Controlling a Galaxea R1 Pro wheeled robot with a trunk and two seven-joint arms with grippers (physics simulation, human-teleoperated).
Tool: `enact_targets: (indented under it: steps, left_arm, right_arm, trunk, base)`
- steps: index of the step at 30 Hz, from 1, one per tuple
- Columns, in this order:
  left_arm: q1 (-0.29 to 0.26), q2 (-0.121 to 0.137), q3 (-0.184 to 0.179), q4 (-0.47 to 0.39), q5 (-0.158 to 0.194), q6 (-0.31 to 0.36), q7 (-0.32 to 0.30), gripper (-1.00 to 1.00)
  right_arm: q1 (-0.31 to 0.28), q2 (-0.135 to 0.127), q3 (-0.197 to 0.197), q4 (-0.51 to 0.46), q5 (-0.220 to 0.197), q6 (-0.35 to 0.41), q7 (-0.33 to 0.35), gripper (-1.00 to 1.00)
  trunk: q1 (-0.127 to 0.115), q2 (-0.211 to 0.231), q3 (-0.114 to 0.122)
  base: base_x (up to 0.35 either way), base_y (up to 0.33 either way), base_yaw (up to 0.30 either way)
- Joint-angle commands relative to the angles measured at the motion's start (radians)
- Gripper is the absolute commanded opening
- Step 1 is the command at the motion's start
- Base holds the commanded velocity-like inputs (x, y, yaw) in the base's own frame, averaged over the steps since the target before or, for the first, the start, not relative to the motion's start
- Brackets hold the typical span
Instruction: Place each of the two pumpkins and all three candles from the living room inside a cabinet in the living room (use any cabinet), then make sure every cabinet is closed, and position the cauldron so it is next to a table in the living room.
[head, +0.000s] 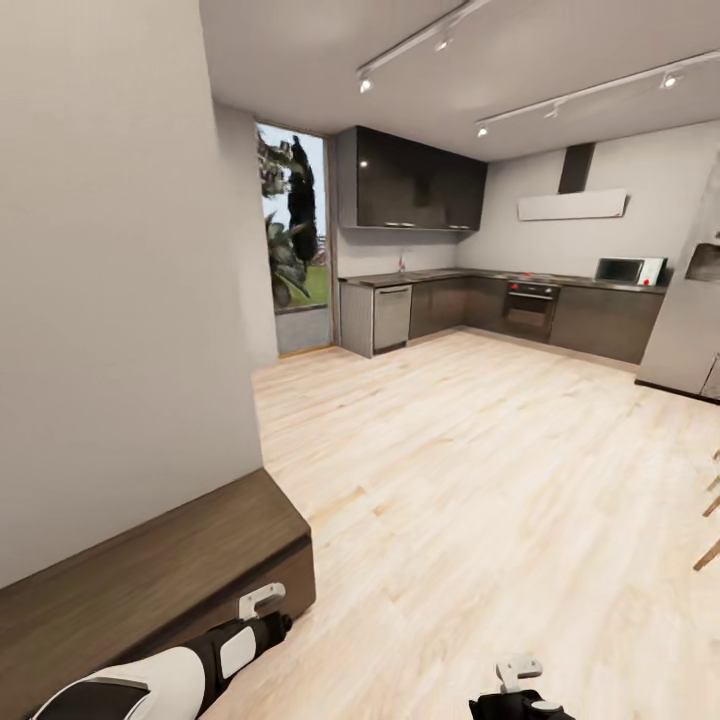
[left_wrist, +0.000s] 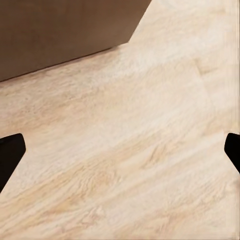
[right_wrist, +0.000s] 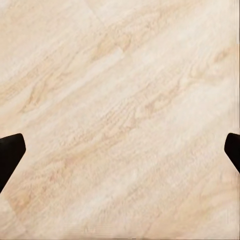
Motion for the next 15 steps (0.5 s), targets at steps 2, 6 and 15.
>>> enact_targets:
  steps: [2,6,15]
  left_arm:
    - [-0.001,0.000,-0.007,0.001,0.008,0.002,0.002,1.00]
    - [-0.001,-0.001,-0.006,0.001,0.008,0.002,0.002,1.00]
    - [-0.001,-0.004,-0.006,0.000,0.008,0.002,0.002,1.00]
  right_arm:
    - [0.000,0.000,0.008,0.002,-0.011,-0.004,0.004,1.00]
    - [0.000,0.000,0.008,0.002,-0.011,-0.004,0.003,1.00]
    - [0.000,0.000,0.008,0.002,-0.011,-0.004,0.000,1.00]
  trunk:
    - [0.000,-0.001,-0.002]
    - [0.000,-0.001,-0.003]
    - [-0.015,0.027,0.006]
  base:
    - [0.000,0.000,-0.298]
    - [0.000,0.000,-0.298]
    - [0.000,0.000,-0.296]
